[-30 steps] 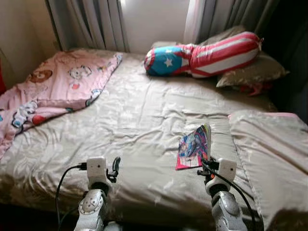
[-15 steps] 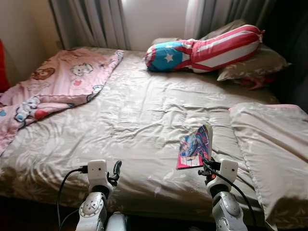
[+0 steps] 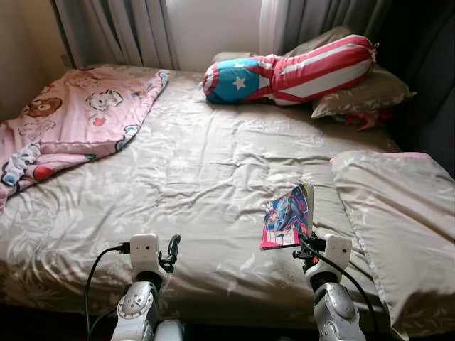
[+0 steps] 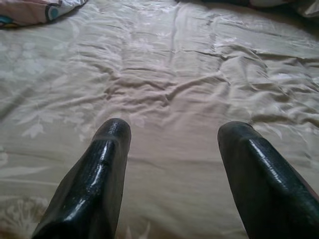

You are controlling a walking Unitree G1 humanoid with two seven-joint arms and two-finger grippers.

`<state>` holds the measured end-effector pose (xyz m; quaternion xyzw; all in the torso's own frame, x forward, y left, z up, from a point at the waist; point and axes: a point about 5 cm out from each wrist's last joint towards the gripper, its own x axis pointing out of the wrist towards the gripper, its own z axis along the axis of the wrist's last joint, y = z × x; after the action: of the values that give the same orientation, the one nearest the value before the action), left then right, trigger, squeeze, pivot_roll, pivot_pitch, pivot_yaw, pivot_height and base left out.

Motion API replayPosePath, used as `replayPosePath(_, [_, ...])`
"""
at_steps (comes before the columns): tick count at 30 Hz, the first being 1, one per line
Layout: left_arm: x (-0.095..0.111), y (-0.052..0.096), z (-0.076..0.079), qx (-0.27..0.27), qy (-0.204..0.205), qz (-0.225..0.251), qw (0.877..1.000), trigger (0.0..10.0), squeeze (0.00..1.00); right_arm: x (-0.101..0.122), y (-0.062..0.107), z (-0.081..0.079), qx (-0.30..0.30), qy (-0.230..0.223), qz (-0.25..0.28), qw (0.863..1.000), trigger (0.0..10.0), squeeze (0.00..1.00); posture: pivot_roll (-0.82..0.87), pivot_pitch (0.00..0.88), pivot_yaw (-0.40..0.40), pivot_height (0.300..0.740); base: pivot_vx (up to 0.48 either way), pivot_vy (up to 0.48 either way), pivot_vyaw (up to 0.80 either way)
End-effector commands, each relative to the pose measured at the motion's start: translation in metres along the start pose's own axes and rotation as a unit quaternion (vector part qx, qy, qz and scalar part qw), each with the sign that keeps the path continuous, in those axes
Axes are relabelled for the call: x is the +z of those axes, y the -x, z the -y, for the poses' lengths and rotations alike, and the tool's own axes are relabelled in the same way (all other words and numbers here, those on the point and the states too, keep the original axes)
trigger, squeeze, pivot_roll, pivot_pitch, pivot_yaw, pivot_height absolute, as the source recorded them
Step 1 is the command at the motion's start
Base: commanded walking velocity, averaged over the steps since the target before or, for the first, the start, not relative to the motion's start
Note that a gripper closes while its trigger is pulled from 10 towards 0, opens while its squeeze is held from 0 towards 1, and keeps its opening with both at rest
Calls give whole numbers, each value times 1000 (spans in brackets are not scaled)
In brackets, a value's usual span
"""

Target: Clean up the room

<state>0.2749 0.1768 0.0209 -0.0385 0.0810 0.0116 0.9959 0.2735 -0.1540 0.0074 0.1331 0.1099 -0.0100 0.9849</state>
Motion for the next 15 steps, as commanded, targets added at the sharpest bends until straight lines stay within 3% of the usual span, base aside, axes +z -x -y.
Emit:
replayPosePath(1, [4,-3,3,-4,7,5,1000,10000,0,13,-6,-4,12,6,30,999,10000,0,-32,5,-53,650,349,0,0])
replayPosePath(11, [5,-3,3,1,5,8,1000,10000,0,13,-7,-6,16,9,26,1000,10000,0,-30,2,-53,650,345,0,0])
replayPosePath(15, [5,-4,4,0,5,4,1000,10000,0,12,-7,-6,16,10,24,1000,10000,0,-30,0,-52,650,120,0,0])
